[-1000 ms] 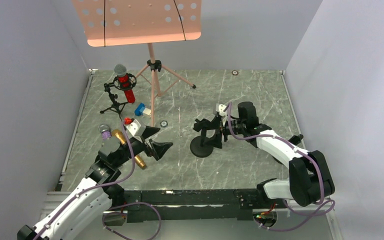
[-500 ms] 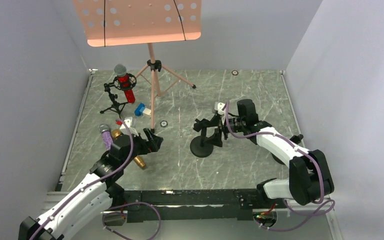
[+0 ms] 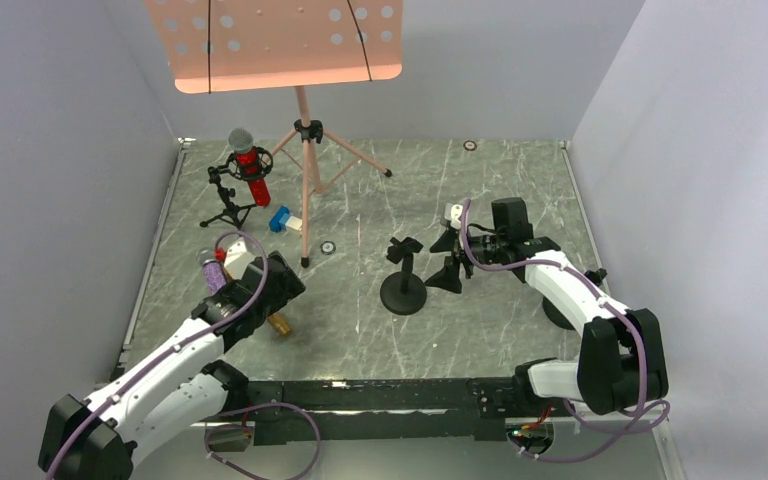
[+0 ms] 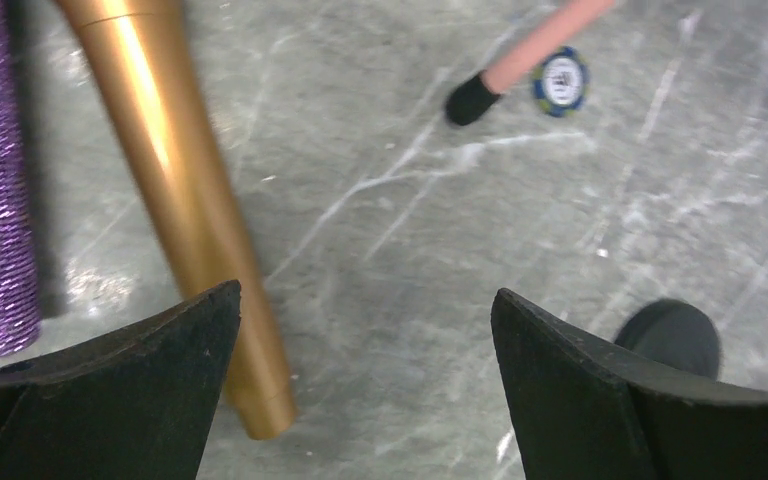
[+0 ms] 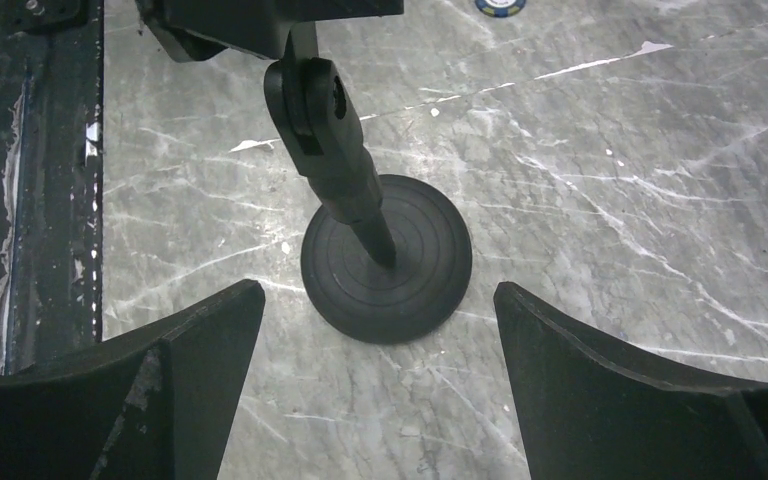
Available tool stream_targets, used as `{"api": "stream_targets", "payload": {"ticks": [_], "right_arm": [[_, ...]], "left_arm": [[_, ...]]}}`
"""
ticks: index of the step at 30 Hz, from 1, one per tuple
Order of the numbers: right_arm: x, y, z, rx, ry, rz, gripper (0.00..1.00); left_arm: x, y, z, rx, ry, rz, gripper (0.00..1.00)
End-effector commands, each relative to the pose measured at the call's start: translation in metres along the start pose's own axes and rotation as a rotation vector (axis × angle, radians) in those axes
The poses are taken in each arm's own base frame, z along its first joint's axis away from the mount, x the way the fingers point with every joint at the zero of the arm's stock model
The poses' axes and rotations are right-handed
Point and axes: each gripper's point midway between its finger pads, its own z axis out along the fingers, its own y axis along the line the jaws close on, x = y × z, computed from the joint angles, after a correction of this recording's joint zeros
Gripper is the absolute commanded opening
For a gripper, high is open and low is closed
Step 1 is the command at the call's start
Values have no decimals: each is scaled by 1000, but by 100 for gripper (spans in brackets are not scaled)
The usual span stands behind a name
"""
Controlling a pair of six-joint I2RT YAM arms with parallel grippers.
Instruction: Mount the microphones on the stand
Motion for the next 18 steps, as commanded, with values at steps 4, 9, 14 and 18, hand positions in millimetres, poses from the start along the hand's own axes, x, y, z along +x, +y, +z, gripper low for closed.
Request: {"api": "stream_targets", "payload": {"ticks": [4,9,14,18], "right_arm": [[-18,1,-4,-18,-31,-87,91],[-19,1,-6,-16,-31,-94,92],[-21,-1,-11,-2,-37,-108,92],[-22,-2,-16,9,-40,-116,92]], "left_arm": [[-12,29,1,-246,-47,-80,98],[-11,41,5,-412,-21,-40,98],[6,49,17,-485,38,-14,98],[17,55,24,-501,58,-30,94]]}}
